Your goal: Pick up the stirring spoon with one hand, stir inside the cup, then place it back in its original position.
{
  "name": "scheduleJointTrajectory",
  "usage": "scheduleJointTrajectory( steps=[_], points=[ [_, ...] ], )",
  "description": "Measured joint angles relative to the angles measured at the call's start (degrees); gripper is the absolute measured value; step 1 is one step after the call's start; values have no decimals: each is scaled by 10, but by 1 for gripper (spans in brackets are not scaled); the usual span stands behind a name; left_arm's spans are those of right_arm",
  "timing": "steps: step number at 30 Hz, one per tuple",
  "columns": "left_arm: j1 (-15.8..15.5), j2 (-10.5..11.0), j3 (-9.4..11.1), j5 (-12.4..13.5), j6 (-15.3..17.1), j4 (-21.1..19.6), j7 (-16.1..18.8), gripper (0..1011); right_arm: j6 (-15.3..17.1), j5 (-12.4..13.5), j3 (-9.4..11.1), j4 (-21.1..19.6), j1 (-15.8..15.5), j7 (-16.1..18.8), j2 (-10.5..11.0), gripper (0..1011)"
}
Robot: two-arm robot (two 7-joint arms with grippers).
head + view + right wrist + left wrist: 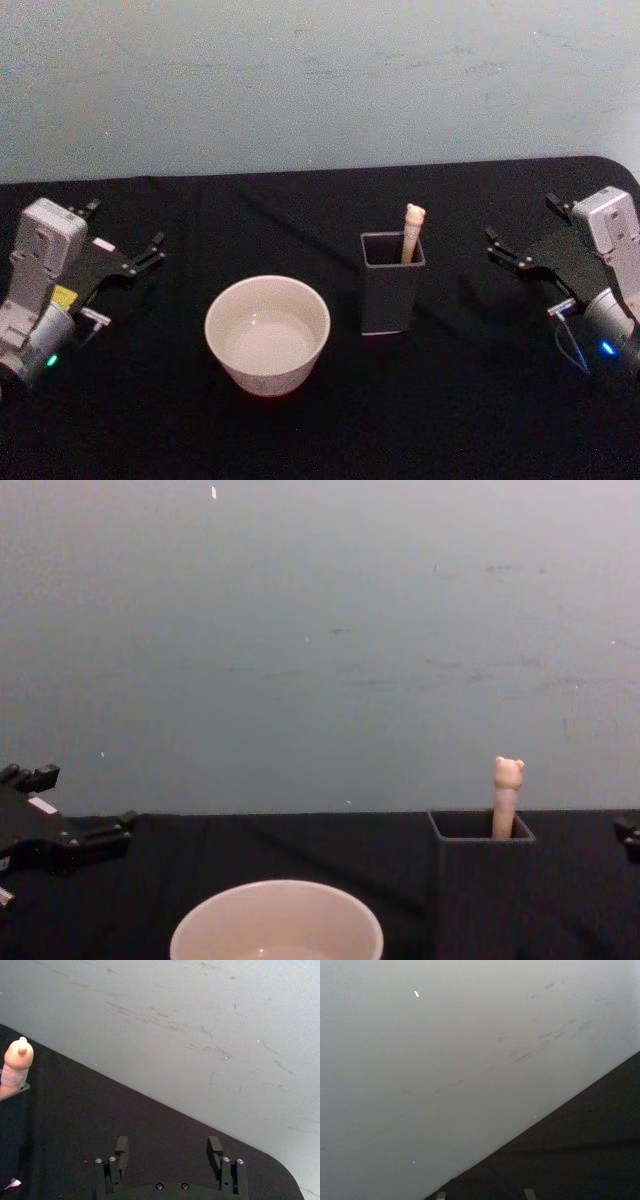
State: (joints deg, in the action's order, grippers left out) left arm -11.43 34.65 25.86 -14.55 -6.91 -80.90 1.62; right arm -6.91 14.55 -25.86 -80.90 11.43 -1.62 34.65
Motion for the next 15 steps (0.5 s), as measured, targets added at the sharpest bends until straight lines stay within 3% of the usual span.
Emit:
scheduleJointTrajectory(
  steps=[15],
  points=[
    [0, 0, 0, 0, 0, 0, 0, 1001, 0, 0, 0, 0, 0, 0, 0, 1002]
  ],
)
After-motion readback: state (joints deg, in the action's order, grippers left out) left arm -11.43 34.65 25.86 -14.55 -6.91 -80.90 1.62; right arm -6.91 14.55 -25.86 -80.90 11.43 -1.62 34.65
